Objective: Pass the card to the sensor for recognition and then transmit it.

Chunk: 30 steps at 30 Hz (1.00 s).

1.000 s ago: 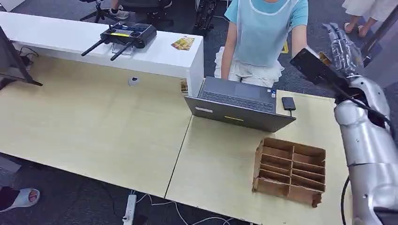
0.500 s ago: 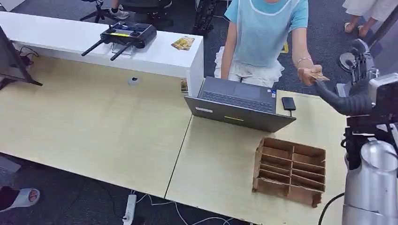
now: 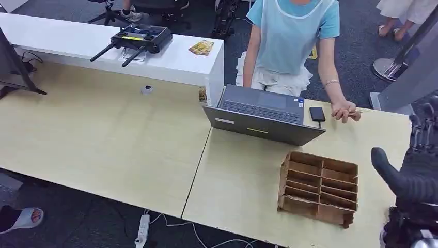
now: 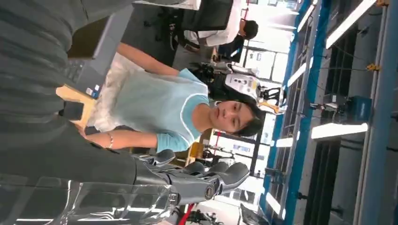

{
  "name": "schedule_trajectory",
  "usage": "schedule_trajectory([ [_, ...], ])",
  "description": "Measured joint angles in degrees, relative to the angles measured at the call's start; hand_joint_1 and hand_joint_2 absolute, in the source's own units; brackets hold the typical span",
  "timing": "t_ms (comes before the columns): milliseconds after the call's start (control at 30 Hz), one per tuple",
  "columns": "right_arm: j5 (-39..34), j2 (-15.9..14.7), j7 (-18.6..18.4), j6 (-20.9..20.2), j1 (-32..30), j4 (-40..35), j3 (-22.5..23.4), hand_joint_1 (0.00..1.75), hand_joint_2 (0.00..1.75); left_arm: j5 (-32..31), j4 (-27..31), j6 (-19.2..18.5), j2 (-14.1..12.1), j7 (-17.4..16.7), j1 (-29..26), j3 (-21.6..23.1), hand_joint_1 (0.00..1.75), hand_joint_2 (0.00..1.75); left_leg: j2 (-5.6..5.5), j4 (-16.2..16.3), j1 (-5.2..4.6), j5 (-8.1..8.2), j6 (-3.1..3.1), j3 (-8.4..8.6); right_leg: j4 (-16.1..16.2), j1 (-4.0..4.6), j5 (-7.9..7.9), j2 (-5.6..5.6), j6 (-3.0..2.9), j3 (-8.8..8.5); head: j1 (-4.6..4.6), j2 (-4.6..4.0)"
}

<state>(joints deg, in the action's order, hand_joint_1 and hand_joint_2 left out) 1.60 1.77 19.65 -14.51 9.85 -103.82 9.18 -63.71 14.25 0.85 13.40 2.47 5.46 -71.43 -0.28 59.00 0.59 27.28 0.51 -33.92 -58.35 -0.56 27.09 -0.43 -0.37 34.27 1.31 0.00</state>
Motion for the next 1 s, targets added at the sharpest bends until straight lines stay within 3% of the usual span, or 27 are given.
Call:
schedule_trajectory([
  [267, 0.63, 0.72, 0.92, -0.64, -10.22, -4.28, -0.48, 0.00, 1.75, 0.89, 0.00, 0.35, 0.31, 0.07, 0.00, -0.85, 0.00, 0.00, 0.00, -0.01, 0.00, 0.00, 0.00, -0.01, 0.01, 0.00, 0.01, -0.01, 0.00, -0.01, 0.02, 0.00],
  [633, 9.56, 0.70, 3.45, 2.69, -19.73, -6.14, -0.55, 0.00, 1.75, 0.81, 0.00, 0.70, 0.33, 0.02, -0.03, -1.18, 0.00, 0.00, 0.04, -0.01, 0.00, 0.03, -0.03, 0.00, 0.02, 0.00, 0.02, 0.01, 0.01, -0.01, 0.00, -0.02],
  [767, 21.19, 0.72, 3.76, 8.77, -21.42, -6.79, -0.31, 0.00, 1.75, 0.81, 0.00, 1.05, 0.33, 0.02, -0.04, -1.20, 0.00, 0.00, 0.04, -0.01, 0.00, 0.04, -0.05, 0.00, 0.02, 0.00, 0.02, 0.03, 0.01, -0.01, 0.02, 0.00],
  [833, 30.11, 1.14, 2.51, 12.93, -21.90, -7.06, -0.28, 0.00, 1.75, 0.74, 0.00, 1.07, 0.35, -0.09, -0.04, -1.20, 0.00, 0.00, 0.05, -0.01, 0.00, 0.04, -0.05, 0.01, 0.01, 0.00, 0.02, 0.03, 0.01, -0.01, 0.00, 0.00],
  [1000, 42.93, 2.10, 0.07, 19.57, -22.48, -7.36, -0.31, 0.00, 1.75, 0.48, 0.00, 1.11, 0.44, -0.15, -0.05, -1.20, 0.00, 0.00, 0.05, -0.01, 0.00, 0.04, -0.05, 0.01, 0.01, 0.00, 0.02, 0.03, 0.01, -0.02, 0.02, -0.02],
])
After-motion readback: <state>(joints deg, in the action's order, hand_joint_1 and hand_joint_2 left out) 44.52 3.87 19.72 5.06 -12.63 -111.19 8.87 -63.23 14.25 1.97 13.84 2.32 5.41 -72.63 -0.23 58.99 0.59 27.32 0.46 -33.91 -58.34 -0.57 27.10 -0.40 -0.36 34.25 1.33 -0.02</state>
